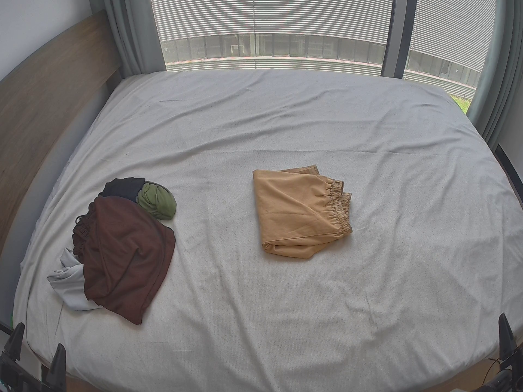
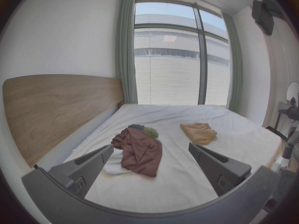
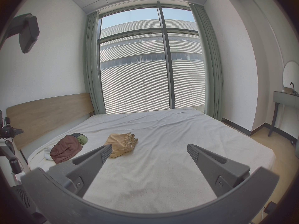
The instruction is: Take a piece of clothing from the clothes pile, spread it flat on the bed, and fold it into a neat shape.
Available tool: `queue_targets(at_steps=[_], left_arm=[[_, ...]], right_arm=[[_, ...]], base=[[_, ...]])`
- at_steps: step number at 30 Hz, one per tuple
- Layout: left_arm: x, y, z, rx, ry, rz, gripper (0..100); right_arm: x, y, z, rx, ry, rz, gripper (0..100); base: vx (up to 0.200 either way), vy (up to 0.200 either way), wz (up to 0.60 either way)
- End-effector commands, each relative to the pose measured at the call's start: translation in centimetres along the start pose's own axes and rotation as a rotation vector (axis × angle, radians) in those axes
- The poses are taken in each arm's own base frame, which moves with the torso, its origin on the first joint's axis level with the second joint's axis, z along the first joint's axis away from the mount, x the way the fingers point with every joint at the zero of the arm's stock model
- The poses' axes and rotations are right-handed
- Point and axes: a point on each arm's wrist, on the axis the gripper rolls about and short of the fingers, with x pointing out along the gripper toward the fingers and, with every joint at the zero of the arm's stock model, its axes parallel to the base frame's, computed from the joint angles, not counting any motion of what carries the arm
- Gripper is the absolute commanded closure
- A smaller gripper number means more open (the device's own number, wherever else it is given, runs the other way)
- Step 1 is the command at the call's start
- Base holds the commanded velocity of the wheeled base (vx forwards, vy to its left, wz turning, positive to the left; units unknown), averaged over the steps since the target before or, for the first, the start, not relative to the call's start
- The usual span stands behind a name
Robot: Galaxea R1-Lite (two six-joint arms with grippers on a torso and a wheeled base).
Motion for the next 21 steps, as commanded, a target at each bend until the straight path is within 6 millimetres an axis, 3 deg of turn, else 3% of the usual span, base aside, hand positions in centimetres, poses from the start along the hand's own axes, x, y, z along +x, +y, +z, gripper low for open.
queue_targets(at_steps=[1, 13, 21], left_arm=[[0.13, 0.04, -0.61, 0.019, 0.034, 0.015, 0], [-0.01, 0.05, -0.61, 0.016, 0.013, 0.006, 0], [0.00, 0.05, -0.66, 0.016, 0.014, 0.006, 0]], right_arm=[[0.01, -0.11, -0.53, -0.022, 0.006, -0.027, 0], [0.01, 0.00, -0.55, 0.019, 0.012, 0.024, 0], [0.01, -0.02, -0.60, -0.175, 0.015, 0.016, 0]], base=[[0.000, 0.000, 0.00], [0.000, 0.000, 0.00], [0.000, 0.000, 0.00]])
